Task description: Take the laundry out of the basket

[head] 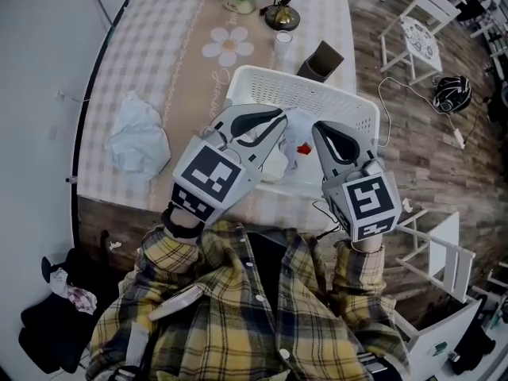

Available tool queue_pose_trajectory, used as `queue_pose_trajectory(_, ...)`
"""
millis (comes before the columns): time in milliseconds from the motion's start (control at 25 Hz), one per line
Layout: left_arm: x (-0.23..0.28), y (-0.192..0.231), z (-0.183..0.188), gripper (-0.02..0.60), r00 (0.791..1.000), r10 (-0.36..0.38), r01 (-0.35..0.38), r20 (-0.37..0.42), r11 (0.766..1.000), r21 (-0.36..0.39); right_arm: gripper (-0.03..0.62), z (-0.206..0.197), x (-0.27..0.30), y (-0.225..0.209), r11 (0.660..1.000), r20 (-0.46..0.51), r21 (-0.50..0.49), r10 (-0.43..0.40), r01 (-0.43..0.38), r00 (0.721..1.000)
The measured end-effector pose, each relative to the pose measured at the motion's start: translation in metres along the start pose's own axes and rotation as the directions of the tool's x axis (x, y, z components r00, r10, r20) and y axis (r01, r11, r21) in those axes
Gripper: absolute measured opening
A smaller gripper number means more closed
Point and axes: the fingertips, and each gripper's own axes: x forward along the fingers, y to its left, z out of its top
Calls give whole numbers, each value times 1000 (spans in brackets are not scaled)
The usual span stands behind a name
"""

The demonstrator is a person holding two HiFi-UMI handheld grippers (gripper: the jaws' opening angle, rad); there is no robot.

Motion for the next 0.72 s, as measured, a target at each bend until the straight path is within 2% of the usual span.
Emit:
queue_pose_trajectory(120, 18, 2, -13, 65, 998, -1, 2, -63, 1000, 22, 98, -24, 8, 5, 996, -79, -31, 76, -79, 994)
queue_pose_trajectory(200, 30, 0, -21, 123, 993, -22, 28, -115, 998, 49, 130, -36, 12, 8, 991, -115, -38, 122, -127, 986)
queue_pose_trajectory(320, 43, -5, -34, 159, 980, -37, 58, -193, 993, 103, 181, -49, 17, 13, 980, -151, -51, 181, -191, 972)
queue_pose_trajectory(400, 49, -8, -45, 189, 967, -53, 85, -250, 989, 117, 211, -56, 21, 16, 970, -178, -62, 221, -235, 959)
queue_pose_trajectory(560, 61, -11, -64, 216, 940, -86, 133, -329, 983, 123, 217, -71, 30, 20, 950, -244, -83, 273, -301, 931)
queue_pose_trajectory(720, 80, -13, -84, 236, 905, -107, 176, -411, 975, 133, 273, -92, 41, 25, 925, -331, -71, 332, -374, 883)
